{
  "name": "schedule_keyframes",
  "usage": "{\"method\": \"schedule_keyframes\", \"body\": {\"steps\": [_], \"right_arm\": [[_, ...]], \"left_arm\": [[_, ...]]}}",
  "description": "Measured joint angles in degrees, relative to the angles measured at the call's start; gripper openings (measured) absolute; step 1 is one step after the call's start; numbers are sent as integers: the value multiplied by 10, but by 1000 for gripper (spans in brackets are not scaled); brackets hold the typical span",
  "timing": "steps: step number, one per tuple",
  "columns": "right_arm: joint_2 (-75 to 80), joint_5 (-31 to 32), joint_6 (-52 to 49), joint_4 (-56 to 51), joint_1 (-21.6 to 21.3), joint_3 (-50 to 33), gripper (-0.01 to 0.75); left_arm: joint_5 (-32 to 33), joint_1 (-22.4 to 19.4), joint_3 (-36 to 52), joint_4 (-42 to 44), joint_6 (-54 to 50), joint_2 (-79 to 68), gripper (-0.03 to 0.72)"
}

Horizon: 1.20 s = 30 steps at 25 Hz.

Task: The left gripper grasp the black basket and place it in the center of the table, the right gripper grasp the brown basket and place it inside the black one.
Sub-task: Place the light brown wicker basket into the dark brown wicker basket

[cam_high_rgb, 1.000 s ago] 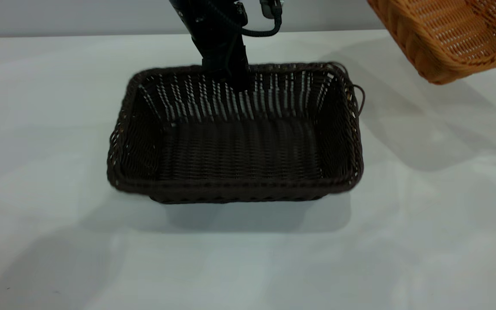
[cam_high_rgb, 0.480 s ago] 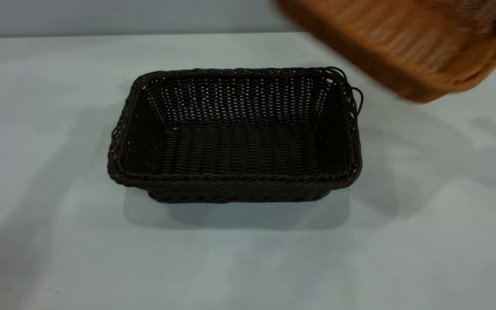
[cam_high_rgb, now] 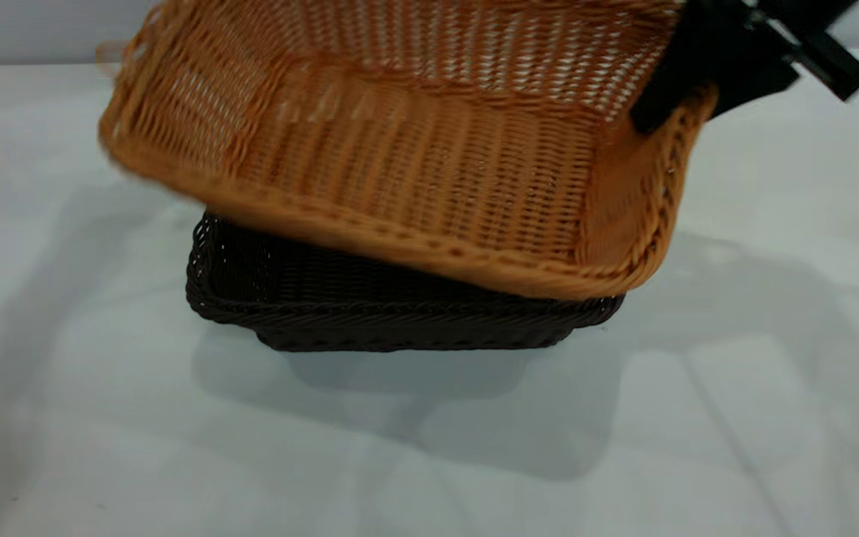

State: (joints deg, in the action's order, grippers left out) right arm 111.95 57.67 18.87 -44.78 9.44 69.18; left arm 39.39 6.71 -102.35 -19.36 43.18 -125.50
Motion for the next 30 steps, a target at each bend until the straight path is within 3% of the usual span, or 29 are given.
{"method": "schedule_keyframes", "body": {"steps": [9,18,22,30], "right_arm": [[77,38,-65,70,25,105,70],[119,17,-67,65,25,116,102],[121,-5,-57,60,25,116,211],[113,-20,-24,55,26,116,547]], "left_arm": [[7,0,0,0,0,0,540],[5,0,0,0,0,0,542],[4,0,0,-1,0,0,541],[-7,0,0,0,2,5,541]]}}
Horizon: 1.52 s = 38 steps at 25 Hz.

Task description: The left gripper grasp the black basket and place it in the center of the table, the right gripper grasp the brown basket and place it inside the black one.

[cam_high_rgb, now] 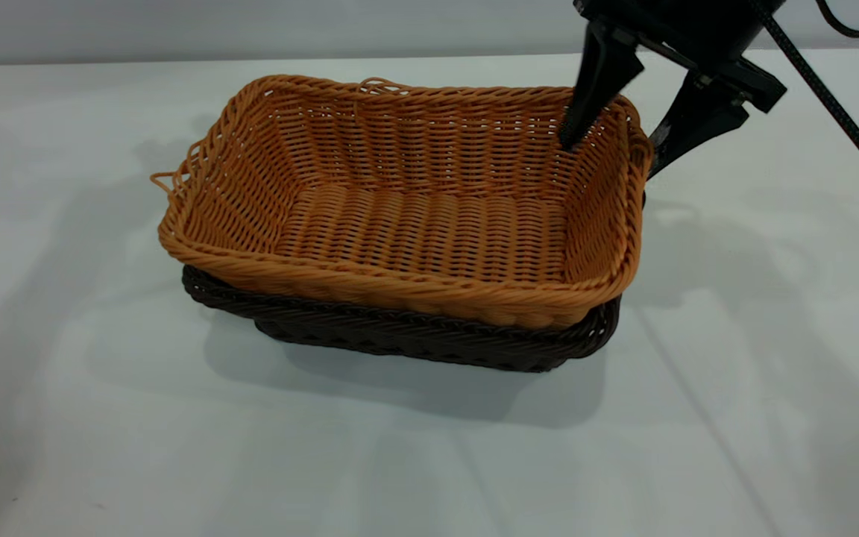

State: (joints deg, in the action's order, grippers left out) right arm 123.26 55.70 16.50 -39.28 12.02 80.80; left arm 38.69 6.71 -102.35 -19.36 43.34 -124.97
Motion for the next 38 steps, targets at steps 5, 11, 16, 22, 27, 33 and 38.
{"method": "schedule_keyframes", "body": {"steps": [5,11,16,22,27,33,38], "right_arm": [[-50,-10,8,12,-8,0,611],[-205,-12,8,43,-17,0,595],[-360,3,9,45,-17,-1,589],[-524,83,10,52,-17,-25,587],[-634,90,10,54,-17,-103,586],[-778,95,10,55,-17,-227,586],[-922,106,10,66,-17,-322,586]], "left_arm": [[-3,0,0,1,-1,56,541],[47,0,0,2,-28,181,541],[164,0,0,4,-78,284,541],[282,0,0,24,-189,382,541],[282,0,1,27,-283,445,541],[282,0,93,59,-325,533,541],[282,0,238,91,-327,656,541]]}}
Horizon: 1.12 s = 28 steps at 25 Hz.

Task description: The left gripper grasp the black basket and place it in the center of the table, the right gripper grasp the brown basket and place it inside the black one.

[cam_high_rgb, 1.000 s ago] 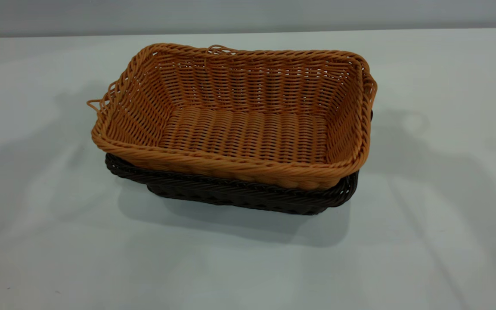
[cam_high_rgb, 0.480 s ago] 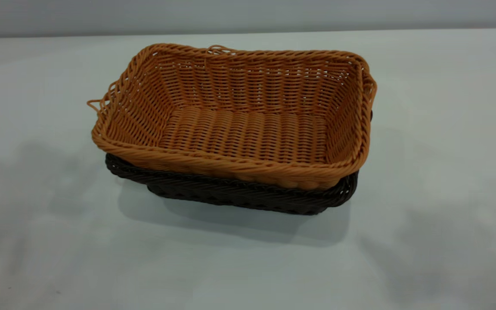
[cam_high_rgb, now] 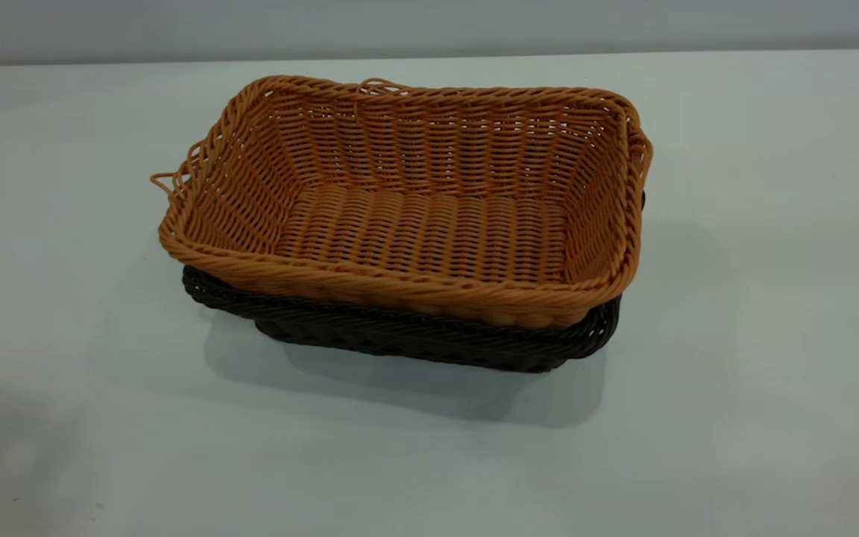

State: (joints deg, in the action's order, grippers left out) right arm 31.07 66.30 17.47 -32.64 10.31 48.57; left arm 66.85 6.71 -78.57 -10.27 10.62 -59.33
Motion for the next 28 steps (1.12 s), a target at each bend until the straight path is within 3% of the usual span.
{"method": "schedule_keyframes", "body": {"steps": [6,13,20,28], "right_arm": [[-164,24,-25,79,0,-108,586],[-265,26,-57,176,0,-166,586],[-313,4,-63,196,0,-215,586],[-320,0,-63,196,0,-216,586]], "left_arm": [[0,0,180,4,0,162,541],[0,0,332,4,-1,315,541],[-2,0,436,4,-2,439,541],[-2,0,487,4,-3,529,541]]}}
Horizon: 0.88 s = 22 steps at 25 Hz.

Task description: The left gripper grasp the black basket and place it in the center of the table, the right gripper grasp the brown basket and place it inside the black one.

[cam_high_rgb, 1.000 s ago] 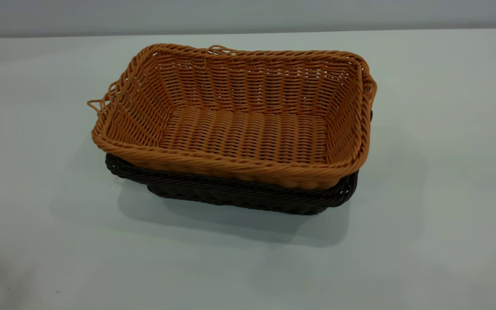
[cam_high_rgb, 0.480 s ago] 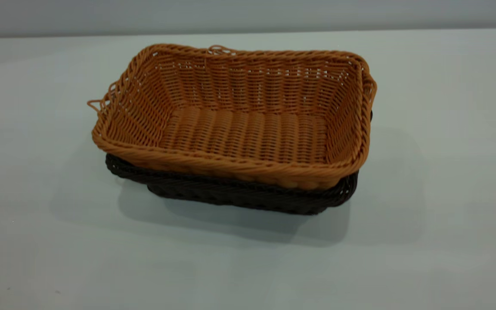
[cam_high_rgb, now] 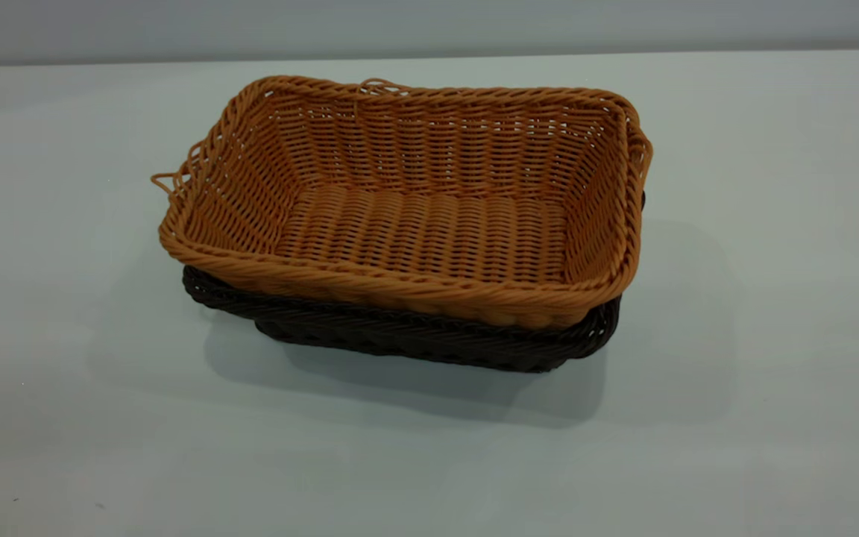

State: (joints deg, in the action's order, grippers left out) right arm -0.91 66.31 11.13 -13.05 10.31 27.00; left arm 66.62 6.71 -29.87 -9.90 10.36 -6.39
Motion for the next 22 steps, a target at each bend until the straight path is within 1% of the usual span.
{"method": "schedule_keyframes", "body": {"steps": [6,12,22], "right_arm": [[0,0,0,0,0,0,586],[0,0,0,0,0,0,586],[0,0,-1,0,0,0,586]], "left_arm": [[-14,0,15,15,-28,12,541],[-23,0,20,69,-104,12,541],[-25,-2,21,76,-104,25,541]]}}
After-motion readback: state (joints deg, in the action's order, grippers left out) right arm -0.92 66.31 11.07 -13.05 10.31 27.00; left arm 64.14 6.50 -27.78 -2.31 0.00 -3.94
